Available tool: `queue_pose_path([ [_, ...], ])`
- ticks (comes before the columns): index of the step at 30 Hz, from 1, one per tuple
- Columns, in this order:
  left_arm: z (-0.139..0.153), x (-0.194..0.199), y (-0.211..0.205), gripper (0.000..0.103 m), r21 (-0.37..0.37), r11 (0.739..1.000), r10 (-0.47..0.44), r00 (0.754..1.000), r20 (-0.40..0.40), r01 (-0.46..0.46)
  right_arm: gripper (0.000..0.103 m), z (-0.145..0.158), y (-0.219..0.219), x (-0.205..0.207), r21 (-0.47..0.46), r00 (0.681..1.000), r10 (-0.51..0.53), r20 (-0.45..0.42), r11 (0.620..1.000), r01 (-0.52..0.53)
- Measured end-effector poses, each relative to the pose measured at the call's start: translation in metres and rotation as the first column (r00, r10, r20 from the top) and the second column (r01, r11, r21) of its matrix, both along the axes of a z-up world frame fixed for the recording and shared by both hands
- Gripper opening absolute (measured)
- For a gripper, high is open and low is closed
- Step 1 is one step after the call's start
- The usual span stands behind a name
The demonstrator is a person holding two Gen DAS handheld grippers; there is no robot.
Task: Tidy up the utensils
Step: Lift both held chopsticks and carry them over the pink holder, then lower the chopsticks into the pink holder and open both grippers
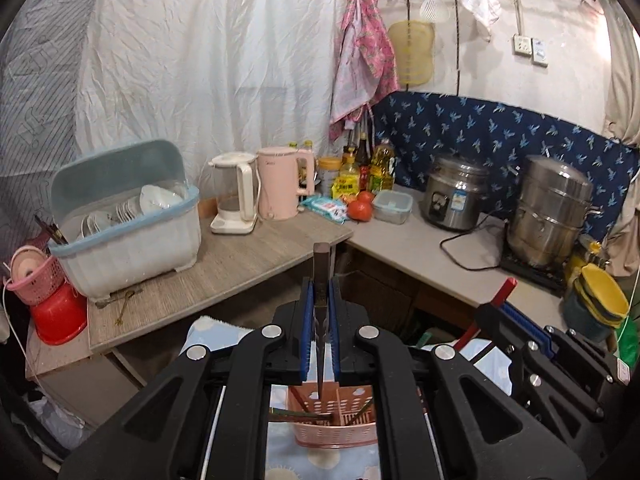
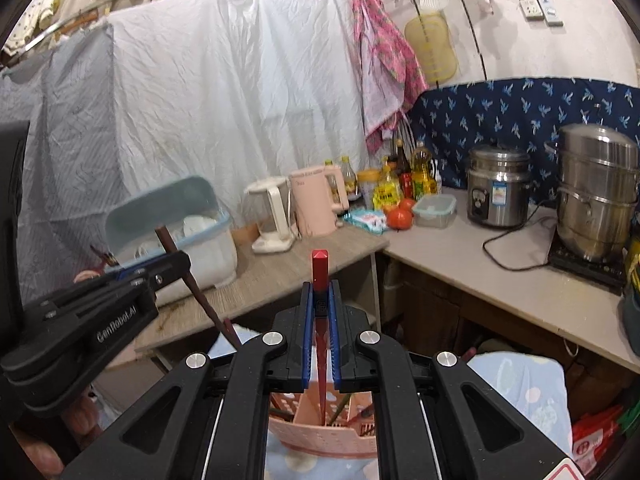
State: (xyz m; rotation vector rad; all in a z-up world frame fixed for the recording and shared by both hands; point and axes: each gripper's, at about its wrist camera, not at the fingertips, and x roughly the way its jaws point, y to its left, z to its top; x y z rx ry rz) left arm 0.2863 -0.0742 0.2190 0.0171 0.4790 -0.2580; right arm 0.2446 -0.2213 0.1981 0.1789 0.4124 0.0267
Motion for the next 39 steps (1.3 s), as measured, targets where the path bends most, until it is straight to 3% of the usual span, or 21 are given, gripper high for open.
queue_pose_path([
  [6, -0.047, 0.01, -0.004, 0.007, 0.023, 1.0, -0.001, 0.996, -0.092, 0.003, 0.007, -0.046, 0.004, 0.01, -0.007, 0.996, 0.006, -0.093, 1.0, -0.006],
  [11, -0.071, 0.005, -0.009, 0.008, 0.056, 0.998, 0.015, 0.991, -0.131, -0.008, 0.011, -0.062, 0.0, 0.006, -0.005, 0.993, -0.017, -0.117, 1.0, 0.017],
  [12, -0.074, 0.003, -0.008, 0.013, 0.058, 0.998, 0.022, 0.99, -0.14, -0.013, 0.014, -0.063, -0.001, 0.002, -0.002, 0.994, -0.025, -0.11, 1.0, 0.025],
  [15, -0.083, -0.002, -0.008, 0.042, 0.072, 0.996, 0.057, 0.985, -0.162, -0.046, 0.033, -0.062, -0.003, -0.008, -0.003, 0.994, -0.042, -0.098, 0.999, 0.042],
  [16, -0.086, -0.004, -0.008, 0.044, 0.078, 0.995, 0.067, 0.984, -0.164, -0.054, 0.038, -0.062, -0.004, -0.014, -0.006, 0.995, -0.051, -0.089, 0.999, 0.05],
  [19, -0.093, -0.013, -0.006, 0.045, 0.088, 0.995, 0.068, 0.982, -0.174, -0.054, 0.043, -0.062, -0.005, -0.025, -0.007, 0.995, -0.056, -0.082, 0.998, 0.056],
  [25, -0.101, -0.035, -0.005, 0.046, 0.095, 0.995, 0.053, 0.98, -0.191, -0.035, 0.043, -0.069, -0.006, -0.05, 0.026, 0.994, -0.035, -0.103, 0.999, 0.038],
  [39, -0.145, -0.098, 0.007, 0.046, 0.072, 0.997, 0.032, 0.955, -0.294, -0.012, 0.043, -0.1, 0.01, -0.121, -0.002, 0.984, -0.032, -0.175, 0.999, 0.032],
])
